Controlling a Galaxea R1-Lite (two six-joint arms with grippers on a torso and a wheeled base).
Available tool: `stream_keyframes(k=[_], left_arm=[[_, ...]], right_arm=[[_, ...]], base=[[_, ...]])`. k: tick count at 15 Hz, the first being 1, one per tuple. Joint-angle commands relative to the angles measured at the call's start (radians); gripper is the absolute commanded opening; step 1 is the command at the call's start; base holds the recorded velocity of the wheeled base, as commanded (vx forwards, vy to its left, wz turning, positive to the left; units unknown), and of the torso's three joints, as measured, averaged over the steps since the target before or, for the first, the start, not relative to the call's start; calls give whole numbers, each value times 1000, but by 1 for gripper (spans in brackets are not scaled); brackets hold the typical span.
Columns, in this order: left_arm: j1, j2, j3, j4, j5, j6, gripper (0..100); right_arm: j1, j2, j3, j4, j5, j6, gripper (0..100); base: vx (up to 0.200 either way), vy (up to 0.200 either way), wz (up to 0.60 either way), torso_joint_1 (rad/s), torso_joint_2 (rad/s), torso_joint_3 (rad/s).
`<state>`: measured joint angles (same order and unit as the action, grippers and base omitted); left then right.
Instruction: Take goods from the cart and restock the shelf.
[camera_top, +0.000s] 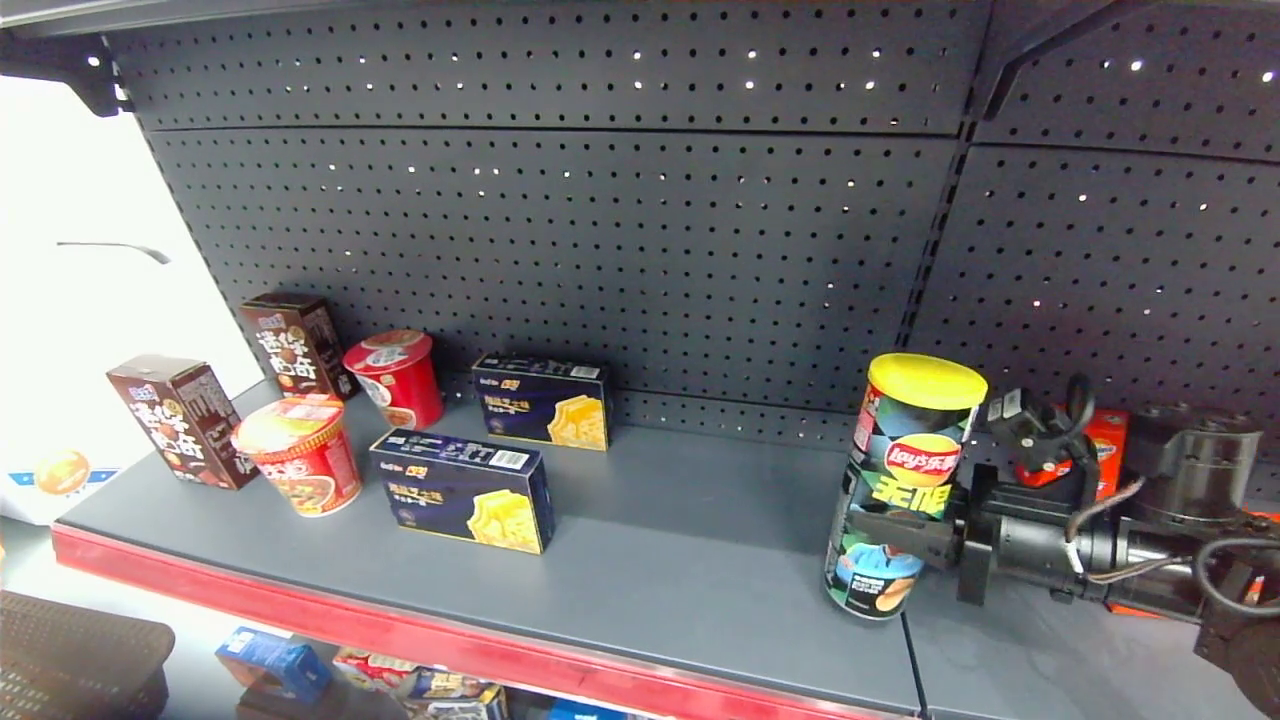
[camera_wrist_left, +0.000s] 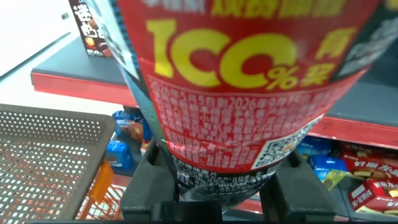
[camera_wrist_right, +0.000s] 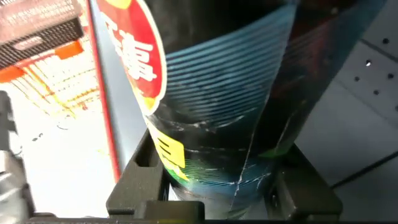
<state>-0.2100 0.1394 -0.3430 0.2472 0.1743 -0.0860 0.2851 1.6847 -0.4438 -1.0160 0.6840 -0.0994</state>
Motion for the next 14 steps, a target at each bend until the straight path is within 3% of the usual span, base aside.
stream_keyframes(k=[1, 8, 14], left_arm=[[-2, 2, -1, 0, 1, 0, 0], [1, 8, -22, 3, 4, 3, 0], [1, 9, -24, 4, 4, 3, 0]], right_arm=[[52, -152, 85, -1, -43, 33, 0], [57, -161, 228, -113, -70, 33, 0], [62, -20, 240, -251, -72, 30, 0]], base=[[0, 0, 0, 0, 0, 0], [0, 0, 0, 0, 0, 0], [0, 0, 0, 0, 0, 0]])
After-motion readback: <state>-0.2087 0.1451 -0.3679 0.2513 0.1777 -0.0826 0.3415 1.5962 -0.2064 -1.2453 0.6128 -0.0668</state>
